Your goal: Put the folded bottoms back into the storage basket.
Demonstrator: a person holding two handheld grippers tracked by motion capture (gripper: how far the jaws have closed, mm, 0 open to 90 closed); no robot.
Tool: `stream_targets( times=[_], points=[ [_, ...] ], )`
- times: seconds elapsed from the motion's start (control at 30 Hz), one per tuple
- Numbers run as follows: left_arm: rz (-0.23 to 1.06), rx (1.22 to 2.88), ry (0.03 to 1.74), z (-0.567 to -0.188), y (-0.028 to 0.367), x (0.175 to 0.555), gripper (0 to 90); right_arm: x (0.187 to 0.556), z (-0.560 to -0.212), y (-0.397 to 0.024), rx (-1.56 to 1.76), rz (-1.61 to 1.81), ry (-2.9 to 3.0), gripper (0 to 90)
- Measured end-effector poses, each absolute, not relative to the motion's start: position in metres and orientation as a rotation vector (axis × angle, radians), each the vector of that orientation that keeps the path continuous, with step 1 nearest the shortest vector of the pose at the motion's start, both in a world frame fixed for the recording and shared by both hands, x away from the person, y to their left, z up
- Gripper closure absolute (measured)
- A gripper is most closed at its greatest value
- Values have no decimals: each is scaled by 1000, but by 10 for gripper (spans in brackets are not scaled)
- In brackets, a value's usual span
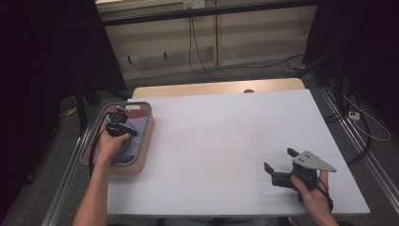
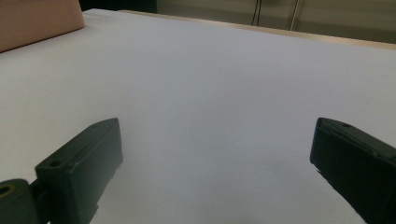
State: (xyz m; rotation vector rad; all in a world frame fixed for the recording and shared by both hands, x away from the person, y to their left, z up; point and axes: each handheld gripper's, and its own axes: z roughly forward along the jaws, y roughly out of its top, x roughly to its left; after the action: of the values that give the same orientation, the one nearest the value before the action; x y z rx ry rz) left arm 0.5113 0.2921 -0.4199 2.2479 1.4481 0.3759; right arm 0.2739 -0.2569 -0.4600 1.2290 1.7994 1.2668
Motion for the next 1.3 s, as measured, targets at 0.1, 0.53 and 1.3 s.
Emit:
stream_targets(
  times=[0.1,0.53,1.3],
  points=[
    [394,2213,1443,-413,300,505,701,273,-460,-258,1230,1267,1797,21],
    [514,2078,1439,-400,330,485,641,274,-460,-256,1230,1262,1800,21],
    [594,2217,1818,-428,347,515,898,273,-460,-257,1230,1263,1796,21]
  ],
)
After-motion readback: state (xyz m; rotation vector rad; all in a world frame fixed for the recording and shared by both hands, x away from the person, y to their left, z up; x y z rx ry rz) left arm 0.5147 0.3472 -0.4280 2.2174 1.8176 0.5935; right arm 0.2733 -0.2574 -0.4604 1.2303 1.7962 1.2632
